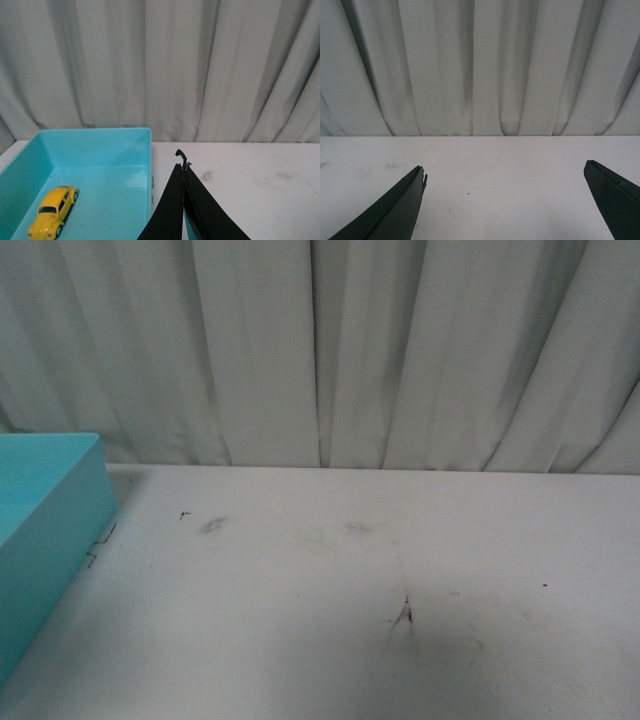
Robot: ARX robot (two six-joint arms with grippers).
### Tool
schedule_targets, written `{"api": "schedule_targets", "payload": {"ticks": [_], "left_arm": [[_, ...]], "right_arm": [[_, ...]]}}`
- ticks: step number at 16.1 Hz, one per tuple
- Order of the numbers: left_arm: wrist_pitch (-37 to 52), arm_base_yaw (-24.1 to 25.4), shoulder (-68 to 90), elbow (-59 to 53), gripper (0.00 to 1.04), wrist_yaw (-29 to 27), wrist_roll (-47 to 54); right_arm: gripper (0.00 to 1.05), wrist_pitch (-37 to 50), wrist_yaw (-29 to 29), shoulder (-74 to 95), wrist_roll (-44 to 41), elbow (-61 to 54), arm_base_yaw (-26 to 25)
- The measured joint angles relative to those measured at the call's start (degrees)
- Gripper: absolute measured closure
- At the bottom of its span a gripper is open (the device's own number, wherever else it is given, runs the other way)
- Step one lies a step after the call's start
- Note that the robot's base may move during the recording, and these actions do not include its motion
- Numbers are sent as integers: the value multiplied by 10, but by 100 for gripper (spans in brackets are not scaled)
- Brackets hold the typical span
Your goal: Wind up and store yellow beetle toy
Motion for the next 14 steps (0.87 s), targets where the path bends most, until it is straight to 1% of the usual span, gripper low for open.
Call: {"api": "schedule_targets", "payload": {"ticks": [7,11,13,14], "left_arm": [[-103,0,-101,0,103,0,0],[-138,0,-137,0,103,0,0],[-244,0,-228,0,103,0,0],[-233,-1,-234,3,103,-1,0]], "right_arm": [[7,0,0,0,0,0,0],[7,0,0,0,0,0,0],[7,0,0,0,0,0,0],[7,0,0,0,0,0,0]]}}
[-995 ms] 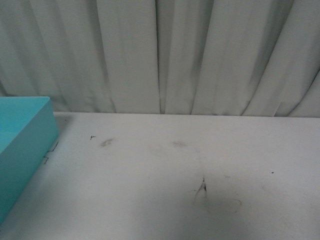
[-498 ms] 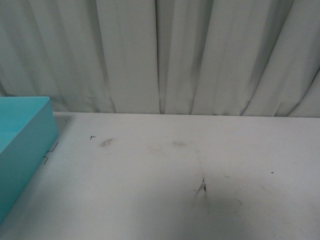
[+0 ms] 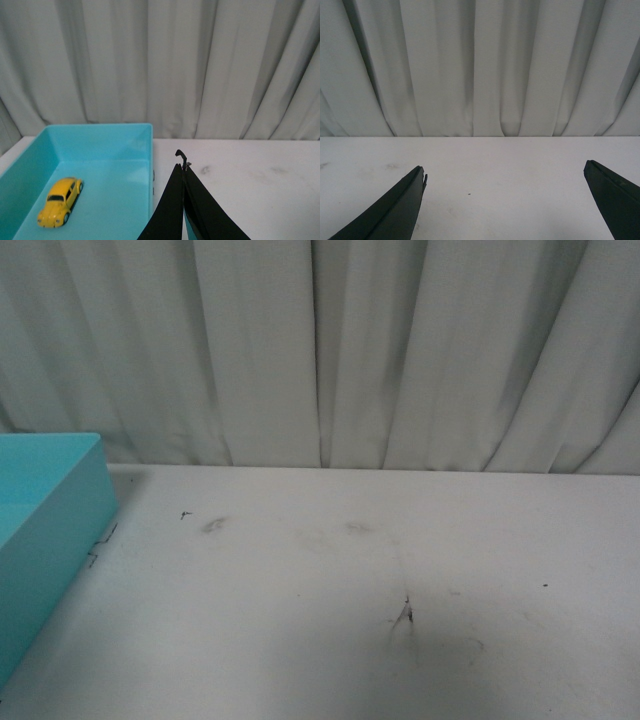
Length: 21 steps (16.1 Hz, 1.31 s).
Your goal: Wind up and store yellow beetle toy
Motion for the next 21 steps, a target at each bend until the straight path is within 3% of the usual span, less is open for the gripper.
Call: {"api": "schedule_targets", "payload": {"ticks": [2,3,9,13,21], "left_arm": [[-9,0,0,-3,103,1,0],[-8,0,0,-3,98,1,0],[-7,0,0,-3,29,1,0],[-7,0,0,-3,6,1,0],[-7,0,0,-3,7,1,0]], "right_arm": [[7,0,0,0,0,0,0],[7,0,0,0,0,0,0],[7,0,0,0,0,0,0],[7,0,0,0,0,0,0],[7,0,0,0,0,0,0]]}}
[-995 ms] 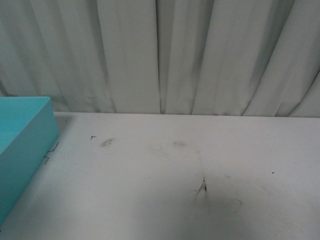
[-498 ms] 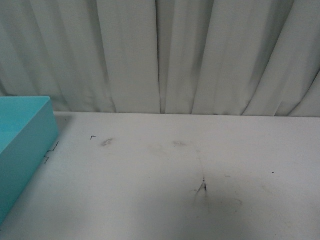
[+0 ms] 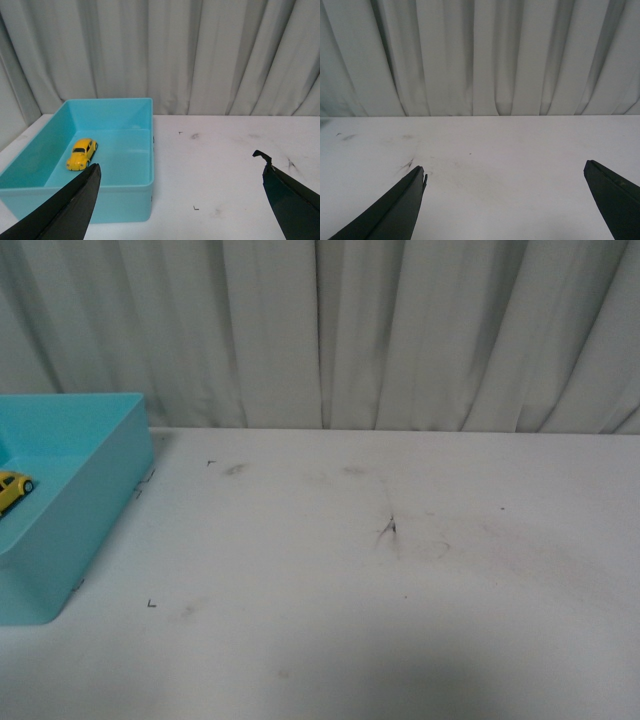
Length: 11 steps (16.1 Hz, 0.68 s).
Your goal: Wind up and store yellow beetle toy
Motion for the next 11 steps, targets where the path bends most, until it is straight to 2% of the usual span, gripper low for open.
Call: {"api": "schedule_targets", "payload": {"ticks": [11], "left_arm": [[-1,0,0,0,7,0,0]], "right_arm": [[7,-1,0,0,0,0,0]]}}
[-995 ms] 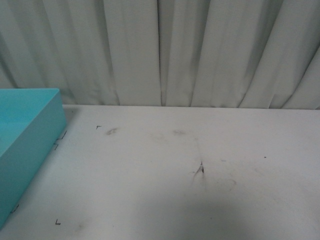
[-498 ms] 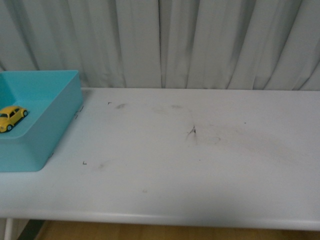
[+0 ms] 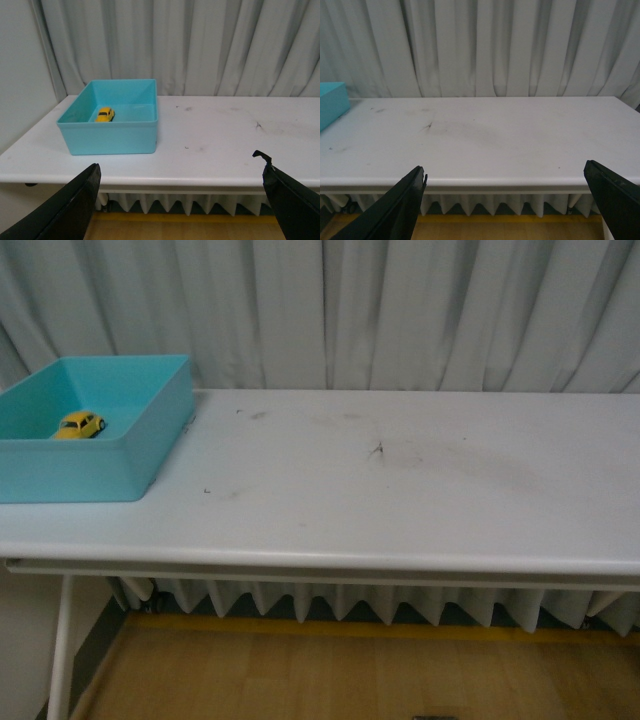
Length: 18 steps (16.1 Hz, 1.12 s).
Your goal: Wind up and store yellow beetle toy
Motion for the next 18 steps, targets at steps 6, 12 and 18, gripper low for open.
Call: {"api": "schedule_targets", "payload": {"ticks": [6,12,18], "left_arm": [[1,0,0,0,7,0,0],[3,0,0,0,7,0,0],[2,0,0,0,7,1,0]], "right_arm": [[7,1,0,0,0,0,0],[7,2,0,0,0,0,0],[7,1,0,0,0,0,0]]}}
